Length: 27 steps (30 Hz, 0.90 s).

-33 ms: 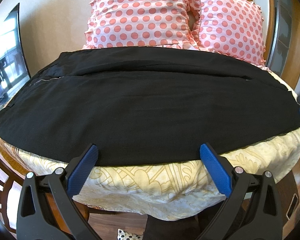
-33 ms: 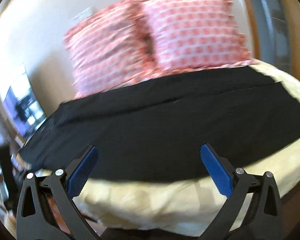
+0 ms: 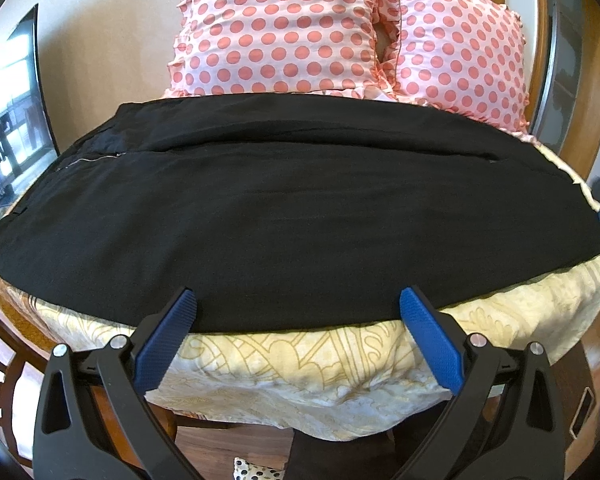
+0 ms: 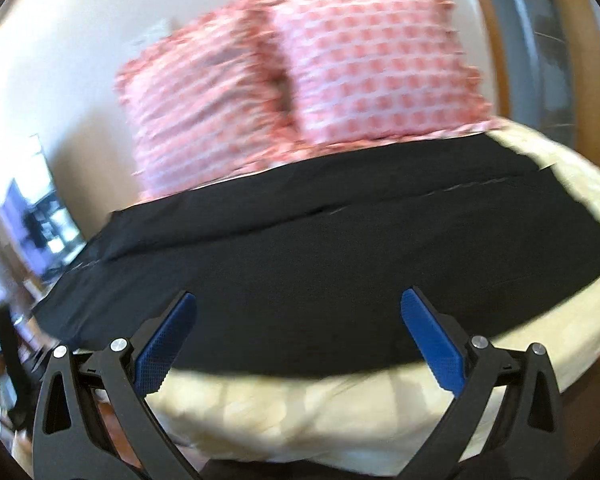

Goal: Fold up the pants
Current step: 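Grasp the trouser leg end with the right tool and lift it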

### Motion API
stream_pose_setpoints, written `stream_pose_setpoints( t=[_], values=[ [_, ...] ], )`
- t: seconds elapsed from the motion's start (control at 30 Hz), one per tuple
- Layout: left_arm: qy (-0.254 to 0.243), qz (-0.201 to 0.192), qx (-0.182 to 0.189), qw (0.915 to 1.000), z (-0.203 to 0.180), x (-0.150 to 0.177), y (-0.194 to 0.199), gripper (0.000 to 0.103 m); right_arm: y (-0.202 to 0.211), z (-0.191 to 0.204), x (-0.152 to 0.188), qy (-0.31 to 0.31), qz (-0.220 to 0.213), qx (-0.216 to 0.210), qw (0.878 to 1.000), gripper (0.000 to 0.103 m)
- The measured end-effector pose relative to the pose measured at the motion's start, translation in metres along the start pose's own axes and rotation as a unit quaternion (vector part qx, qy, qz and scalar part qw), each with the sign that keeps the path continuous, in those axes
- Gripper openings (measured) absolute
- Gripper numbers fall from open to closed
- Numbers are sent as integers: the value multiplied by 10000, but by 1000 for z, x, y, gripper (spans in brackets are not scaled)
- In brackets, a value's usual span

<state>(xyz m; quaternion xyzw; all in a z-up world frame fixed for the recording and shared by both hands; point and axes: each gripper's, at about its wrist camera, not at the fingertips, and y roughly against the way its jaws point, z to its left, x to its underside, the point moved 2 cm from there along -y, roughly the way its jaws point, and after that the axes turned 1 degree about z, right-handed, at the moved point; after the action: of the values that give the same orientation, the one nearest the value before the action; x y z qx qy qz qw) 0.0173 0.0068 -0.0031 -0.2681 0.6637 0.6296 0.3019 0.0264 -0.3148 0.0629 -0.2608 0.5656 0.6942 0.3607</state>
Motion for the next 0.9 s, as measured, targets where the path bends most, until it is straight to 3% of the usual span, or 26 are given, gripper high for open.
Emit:
stream_pose_setpoints(
  t=[0.07,0.2,0.33,0.4,0.5,0.57,0.7,0.73,0.8,0.9],
  values=[
    [17,-124,1,9999,3,-3,4,101,-15,-19,-32,80,252,802,9964,102],
    [12,-481,-5,9988,10,-12,16,101,-55,-54,-84,-145,846,1668,9822,102],
    [112,-734,99,9972,18,-21,25,101,-104,-90,-126,-536,1510,2627,9515,102],
    [175,-805,156,9965,23,-25,25,101,-128,-103,-147,-791,1366,2488,9556,102],
    [296,-894,275,9952,32,-32,23,101,-147,-120,-166,-1268,783,2171,9647,102],
    [340,-914,313,9947,36,-36,19,101,-172,-131,-181,-1316,652,2442,9585,102],
    [308,-933,248,9949,42,-43,12,101,-227,-144,-206,-1030,875,3098,9411,101],
    [300,-922,215,9951,44,-45,9,101,-233,-149,-210,-1086,925,3183,9372,98],
    [311,-889,205,9953,47,-47,4,101,-247,-162,-214,-1403,1075,3240,9294,81],
    [361,-841,309,9953,50,-52,-5,101,-270,-181,-208,-1983,1442,3113,9181,68]
  ],
)
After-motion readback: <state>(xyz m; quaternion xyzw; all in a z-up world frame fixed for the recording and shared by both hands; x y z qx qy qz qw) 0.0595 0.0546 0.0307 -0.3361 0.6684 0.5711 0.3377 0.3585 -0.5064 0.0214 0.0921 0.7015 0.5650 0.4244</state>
